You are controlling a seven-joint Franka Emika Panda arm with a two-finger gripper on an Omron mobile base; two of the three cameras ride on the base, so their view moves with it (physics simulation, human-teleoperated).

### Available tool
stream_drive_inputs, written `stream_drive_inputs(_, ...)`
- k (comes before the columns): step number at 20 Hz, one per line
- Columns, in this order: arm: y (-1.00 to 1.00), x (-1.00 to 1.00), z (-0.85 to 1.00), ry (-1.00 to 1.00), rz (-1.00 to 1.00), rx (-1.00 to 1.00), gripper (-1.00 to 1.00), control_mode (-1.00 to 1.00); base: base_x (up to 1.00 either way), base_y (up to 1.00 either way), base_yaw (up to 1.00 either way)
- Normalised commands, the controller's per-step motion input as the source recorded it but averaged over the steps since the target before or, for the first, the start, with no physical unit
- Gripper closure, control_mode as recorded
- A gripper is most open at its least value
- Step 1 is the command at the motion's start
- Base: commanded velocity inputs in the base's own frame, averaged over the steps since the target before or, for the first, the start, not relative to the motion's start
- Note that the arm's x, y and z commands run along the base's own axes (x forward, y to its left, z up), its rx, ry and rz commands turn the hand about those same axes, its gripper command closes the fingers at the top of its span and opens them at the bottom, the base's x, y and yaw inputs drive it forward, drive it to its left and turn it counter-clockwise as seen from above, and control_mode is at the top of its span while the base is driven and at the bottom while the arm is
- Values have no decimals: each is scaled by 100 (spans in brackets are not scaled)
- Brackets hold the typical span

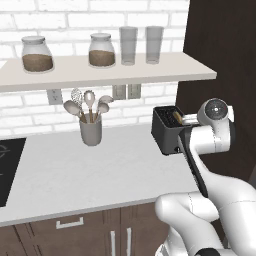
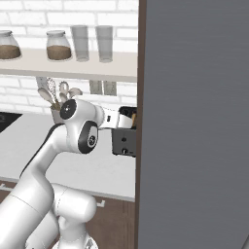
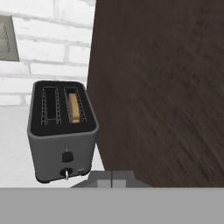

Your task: Start the toaster. Once the lever pops up, take the bread to the plate on the dining counter.

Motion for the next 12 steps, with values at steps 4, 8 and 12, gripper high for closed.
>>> stream_drive_inputs(4,0,0,0,0,0,0,100,-100,0,0,0)
stream_drive_inputs(8,0,0,0,0,0,0,100,-100,0,0,0)
stream_drive_inputs(12,0,0,0,0,0,0,100,-100,0,0,0)
